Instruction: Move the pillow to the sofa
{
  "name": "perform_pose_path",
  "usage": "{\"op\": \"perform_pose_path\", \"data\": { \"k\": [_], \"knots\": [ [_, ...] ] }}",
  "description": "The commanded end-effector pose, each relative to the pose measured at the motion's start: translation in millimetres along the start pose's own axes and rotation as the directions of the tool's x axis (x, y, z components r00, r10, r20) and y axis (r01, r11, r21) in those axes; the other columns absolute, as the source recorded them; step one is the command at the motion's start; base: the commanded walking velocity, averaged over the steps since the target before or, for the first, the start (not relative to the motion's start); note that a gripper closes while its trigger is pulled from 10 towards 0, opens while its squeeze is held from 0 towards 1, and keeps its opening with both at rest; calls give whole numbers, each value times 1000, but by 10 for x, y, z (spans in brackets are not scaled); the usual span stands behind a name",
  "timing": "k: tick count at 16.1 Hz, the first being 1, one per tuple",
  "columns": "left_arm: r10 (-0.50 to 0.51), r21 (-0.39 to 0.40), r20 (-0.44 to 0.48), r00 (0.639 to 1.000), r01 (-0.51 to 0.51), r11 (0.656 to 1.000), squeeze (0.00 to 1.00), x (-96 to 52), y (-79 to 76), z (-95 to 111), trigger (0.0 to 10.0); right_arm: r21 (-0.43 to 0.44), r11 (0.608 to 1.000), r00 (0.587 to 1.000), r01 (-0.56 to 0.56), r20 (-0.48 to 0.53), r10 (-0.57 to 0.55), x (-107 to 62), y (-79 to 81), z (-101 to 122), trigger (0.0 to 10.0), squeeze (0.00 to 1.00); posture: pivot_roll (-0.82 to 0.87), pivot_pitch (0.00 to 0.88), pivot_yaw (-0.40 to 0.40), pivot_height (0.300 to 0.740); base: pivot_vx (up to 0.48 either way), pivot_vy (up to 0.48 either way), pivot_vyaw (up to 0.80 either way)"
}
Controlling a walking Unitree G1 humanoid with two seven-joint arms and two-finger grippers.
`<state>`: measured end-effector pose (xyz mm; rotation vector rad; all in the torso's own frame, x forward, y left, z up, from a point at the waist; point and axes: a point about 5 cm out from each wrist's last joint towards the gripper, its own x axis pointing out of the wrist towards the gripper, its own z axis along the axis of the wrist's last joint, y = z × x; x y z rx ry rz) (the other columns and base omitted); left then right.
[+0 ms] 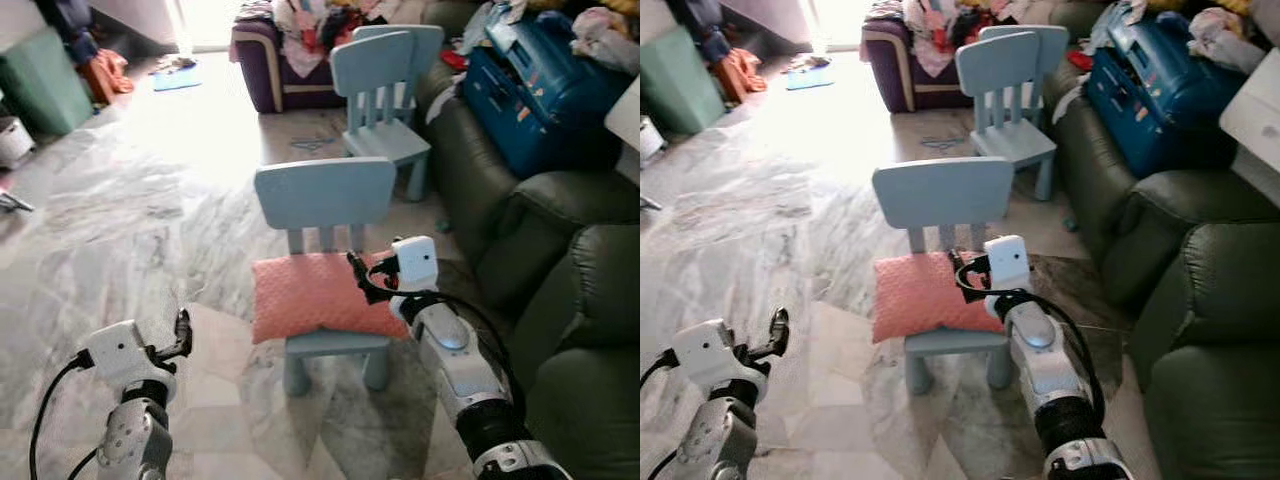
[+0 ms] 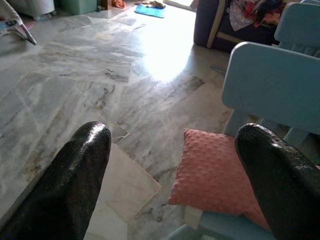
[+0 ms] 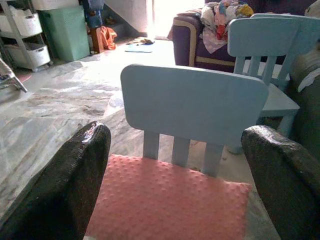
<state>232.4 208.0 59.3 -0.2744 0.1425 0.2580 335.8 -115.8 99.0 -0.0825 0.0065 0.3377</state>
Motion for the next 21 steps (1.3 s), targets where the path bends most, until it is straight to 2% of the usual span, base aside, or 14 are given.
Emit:
{"op": "perform_pose_path", "data": {
  "k": [1,5,12,21],
  "knots": [
    [-5,1,2,1000,5,1000,0,-7,6,6,10000,1,1000,1000,6,5,-6,2,-5,18,10000,0,-125,100,77,740,0,0,0],
    [-30,25,30,999,30,999,0,-4,-1,46,10000,1,1000,1000,8,7,-8,-1,-6,19,10000,0,-124,101,77,740,81,0,0],
    [-51,17,30,998,51,999,0,-12,-16,39,10000,-8,1000,1000,-1,18,1,16,4,46,10000,0,-121,93,73,740,434,0,0],
    [-28,11,3,1000,28,1000,0,-30,-7,-12,10000,-7,1000,1000,-4,14,4,-3,16,27,10000,0,-121,102,74,740,375,0,0]
  ]
}}
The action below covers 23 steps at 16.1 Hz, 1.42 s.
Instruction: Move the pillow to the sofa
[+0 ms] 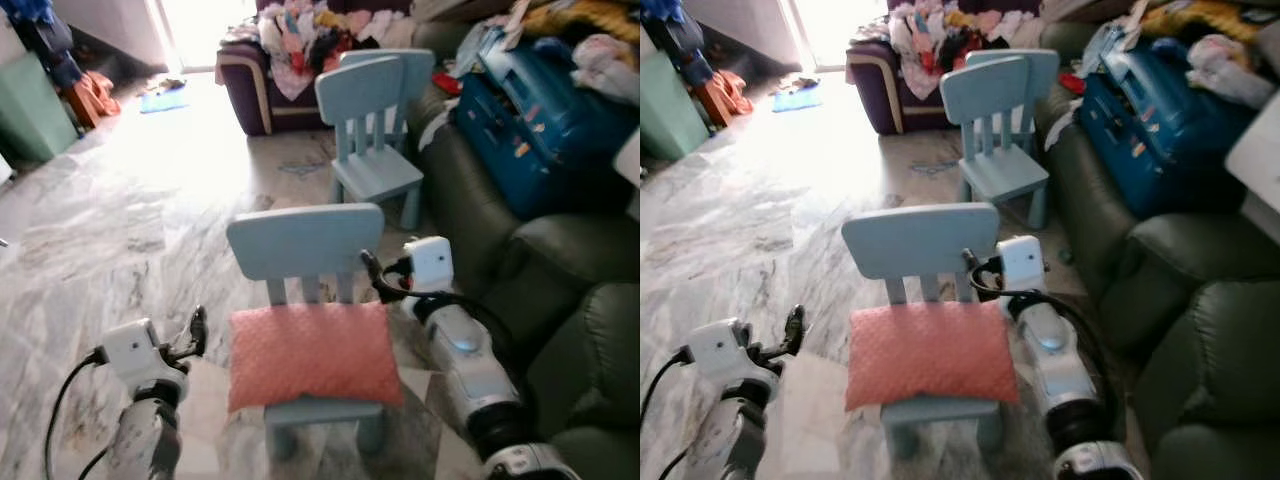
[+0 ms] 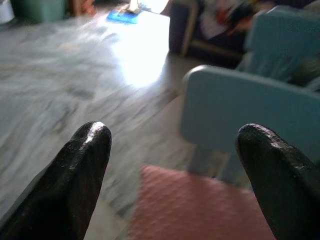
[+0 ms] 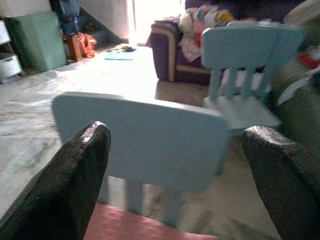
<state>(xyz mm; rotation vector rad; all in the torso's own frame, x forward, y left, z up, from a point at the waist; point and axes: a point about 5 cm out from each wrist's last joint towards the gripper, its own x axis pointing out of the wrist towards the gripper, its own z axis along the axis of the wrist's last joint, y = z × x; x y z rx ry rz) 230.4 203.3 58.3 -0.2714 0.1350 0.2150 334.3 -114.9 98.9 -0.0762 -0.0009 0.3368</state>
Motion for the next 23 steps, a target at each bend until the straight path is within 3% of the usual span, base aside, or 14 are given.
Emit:
{"op": "perform_pose_path", "data": {
  "k": [1,5,9,11,13,17,23],
  "knots": [
    [20,0,-9,1000,-20,1000,0,-2,27,1,10000,-12,1000,1000,-6,5,6,7,2,26,10000,0,-121,102,74,740,0,0,0],
    [43,-30,-41,998,-45,999,0,2,19,-35,10000,-9,1000,1000,-10,1,10,0,6,16,10000,0,-120,104,74,740,0,0,0],
    [59,-1,-53,997,-59,998,0,11,45,-43,10000,-6,1000,1000,-16,-3,16,0,22,8,10000,0,-118,106,74,740,0,0,0],
    [102,24,-84,991,-100,995,0,-2,156,-102,10000,15,999,998,-42,-38,42,-14,65,-60,10000,0,-112,112,75,740,0,0,0],
    [128,69,-118,985,-121,990,0,-34,248,-178,10000,32,998,997,-50,-58,51,-36,85,-106,10000,0,-110,119,75,740,0,0,0],
    [133,122,-225,965,-108,987,0,-254,467,-444,10000,68,995,990,-80,-107,87,-179,112,-244,10000,0,-105,160,74,740,0,0,0],
    [115,115,-246,962,-88,989,0,-341,434,-519,10000,65,995,989,-79,-121,87,-226,48,-243,10000,0,-107,189,74,740,0,0,0]
  ]
}}
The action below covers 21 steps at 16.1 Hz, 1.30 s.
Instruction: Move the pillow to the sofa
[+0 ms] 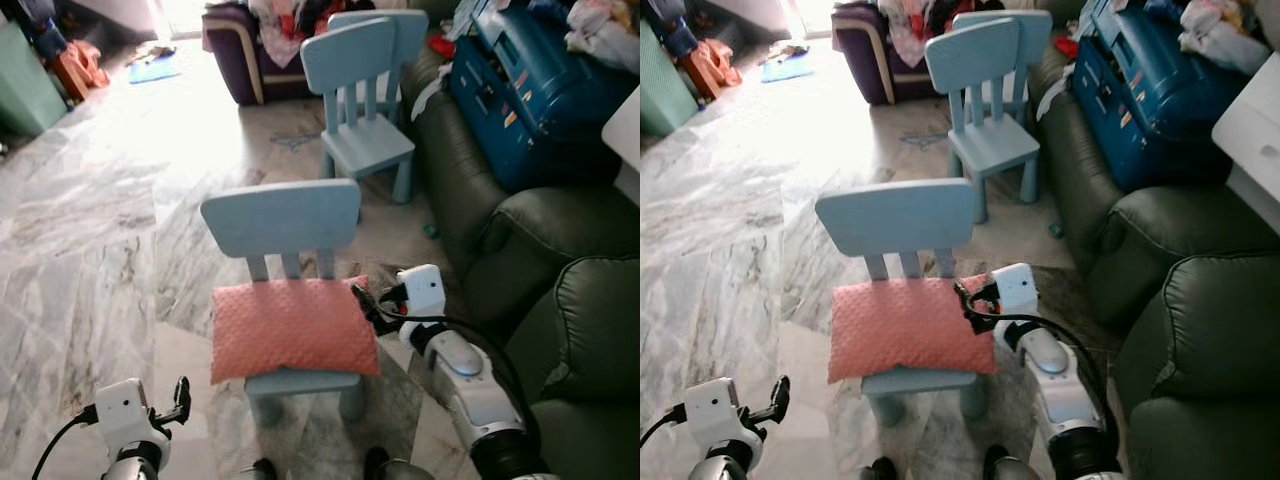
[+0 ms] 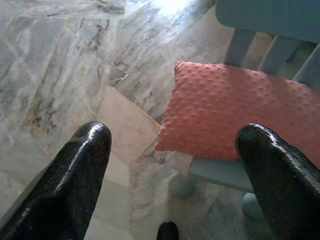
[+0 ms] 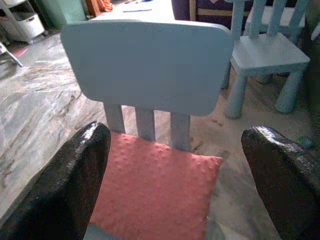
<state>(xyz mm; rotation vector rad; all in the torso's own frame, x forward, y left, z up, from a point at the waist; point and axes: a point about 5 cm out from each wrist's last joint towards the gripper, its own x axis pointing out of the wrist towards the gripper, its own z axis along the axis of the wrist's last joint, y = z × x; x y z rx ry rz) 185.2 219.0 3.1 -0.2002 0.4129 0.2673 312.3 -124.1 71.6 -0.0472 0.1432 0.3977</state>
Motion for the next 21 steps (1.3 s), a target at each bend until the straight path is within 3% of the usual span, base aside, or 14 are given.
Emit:
{"op": "perform_pose_path", "data": {
  "k": [1,21],
  "knots": [
    [10,12,6,1000,-10,1000,0,-13,43,11,10000,5,1000,1000,-17,10,17,6,39,34,10000,0,-106,189,75,740,0,0,0],
    [48,25,-19,999,-48,999,0,-39,156,-105,10000,21,995,995,-94,-30,94,13,163,-25,10000,0,-100,199,69,740,0,0,0]
  ]
}}
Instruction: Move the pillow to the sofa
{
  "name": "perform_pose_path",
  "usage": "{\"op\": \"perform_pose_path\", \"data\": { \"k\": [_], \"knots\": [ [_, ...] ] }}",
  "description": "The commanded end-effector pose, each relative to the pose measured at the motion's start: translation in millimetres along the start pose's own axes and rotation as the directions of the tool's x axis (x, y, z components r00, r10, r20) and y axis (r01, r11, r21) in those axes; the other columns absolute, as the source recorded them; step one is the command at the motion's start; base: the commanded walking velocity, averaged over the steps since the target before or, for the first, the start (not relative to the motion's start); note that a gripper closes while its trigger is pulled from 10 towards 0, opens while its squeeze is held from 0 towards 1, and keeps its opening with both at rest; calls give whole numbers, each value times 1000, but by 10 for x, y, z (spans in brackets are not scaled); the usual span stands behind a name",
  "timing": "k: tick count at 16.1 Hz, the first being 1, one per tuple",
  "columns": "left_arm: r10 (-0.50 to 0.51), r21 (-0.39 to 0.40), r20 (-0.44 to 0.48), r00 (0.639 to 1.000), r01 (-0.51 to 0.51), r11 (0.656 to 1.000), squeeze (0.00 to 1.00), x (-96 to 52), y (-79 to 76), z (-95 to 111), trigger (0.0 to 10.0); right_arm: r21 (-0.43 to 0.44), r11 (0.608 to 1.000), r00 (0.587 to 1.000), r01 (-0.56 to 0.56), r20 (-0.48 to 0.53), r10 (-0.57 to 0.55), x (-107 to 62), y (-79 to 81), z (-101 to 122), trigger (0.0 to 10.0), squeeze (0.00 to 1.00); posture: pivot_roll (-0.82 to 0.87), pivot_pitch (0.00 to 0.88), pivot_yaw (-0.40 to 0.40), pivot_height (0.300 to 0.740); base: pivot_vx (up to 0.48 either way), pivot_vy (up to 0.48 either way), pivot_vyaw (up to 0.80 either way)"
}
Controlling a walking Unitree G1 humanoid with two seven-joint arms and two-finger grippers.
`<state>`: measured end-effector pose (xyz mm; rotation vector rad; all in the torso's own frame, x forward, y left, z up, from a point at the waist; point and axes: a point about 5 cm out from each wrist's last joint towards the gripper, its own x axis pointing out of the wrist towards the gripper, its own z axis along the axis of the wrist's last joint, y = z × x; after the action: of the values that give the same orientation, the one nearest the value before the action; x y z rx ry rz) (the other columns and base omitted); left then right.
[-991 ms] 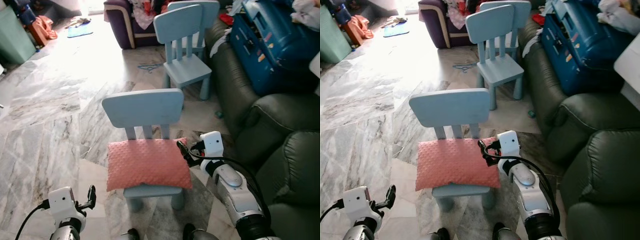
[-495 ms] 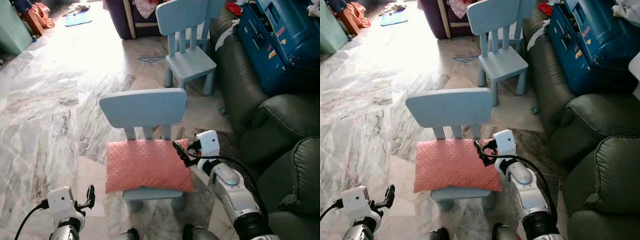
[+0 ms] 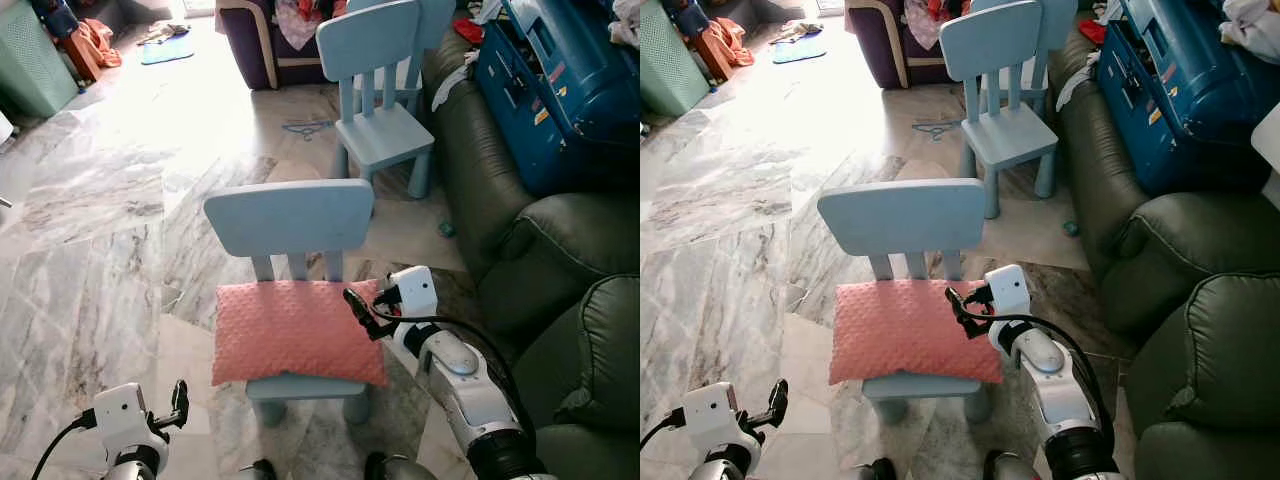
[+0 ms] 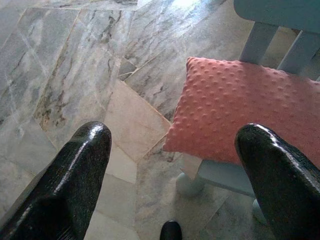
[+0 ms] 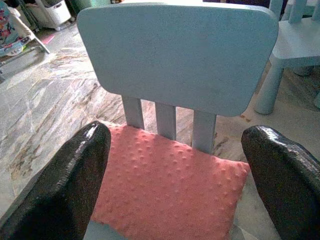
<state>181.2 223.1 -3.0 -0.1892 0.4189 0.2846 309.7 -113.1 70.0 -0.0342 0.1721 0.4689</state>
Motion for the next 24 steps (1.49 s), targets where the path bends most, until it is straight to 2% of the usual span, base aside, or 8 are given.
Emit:
{"op": "perform_pose_path", "data": {
  "k": [1,4,5,9,12,15,19,24],
  "knots": [
    [27,18,-16,1000,-27,999,0,-35,96,-47,10000,7,1000,1000,-24,-7,24,-3,53,-15,10000,0,-100,199,69,740,0,0,0],
    [25,19,-8,1000,-25,1000,0,-23,90,-29,10000,-34,999,999,41,4,-40,-18,-15,-9,10000,0,-102,199,70,740,0,0,0],
    [15,18,2,1000,-15,1000,0,8,66,10,10000,-68,987,989,147,11,-146,-58,-163,-17,10000,0,-105,196,71,740,0,0,0],
    [-135,40,49,990,133,990,0,162,-224,220,10000,-55,959,960,279,15,-279,-162,-441,1,10000,0,-137,176,88,740,0,0,0],
    [-395,39,58,917,393,919,0,287,-752,415,10000,-62,916,918,396,47,-393,-266,-576,39,10000,0,-184,144,105,740,0,0,0],
    [-559,37,49,828,558,829,0,305,-1000,475,10000,-69,905,907,420,61,-416,-314,-588,97,10000,0,-194,122,54,740,0,0,0],
    [-512,36,84,855,511,859,0,400,-899,594,10000,-67,921,923,384,62,-380,-193,-491,133,10000,0,-186,97,51,740,0,0,0],
    [-446,3,67,893,447,895,0,268,-715,418,10000,-38,932,931,359,79,-356,-49,-453,221,10000,0,-153,84,68,740,0,0,0]
  ]
}}
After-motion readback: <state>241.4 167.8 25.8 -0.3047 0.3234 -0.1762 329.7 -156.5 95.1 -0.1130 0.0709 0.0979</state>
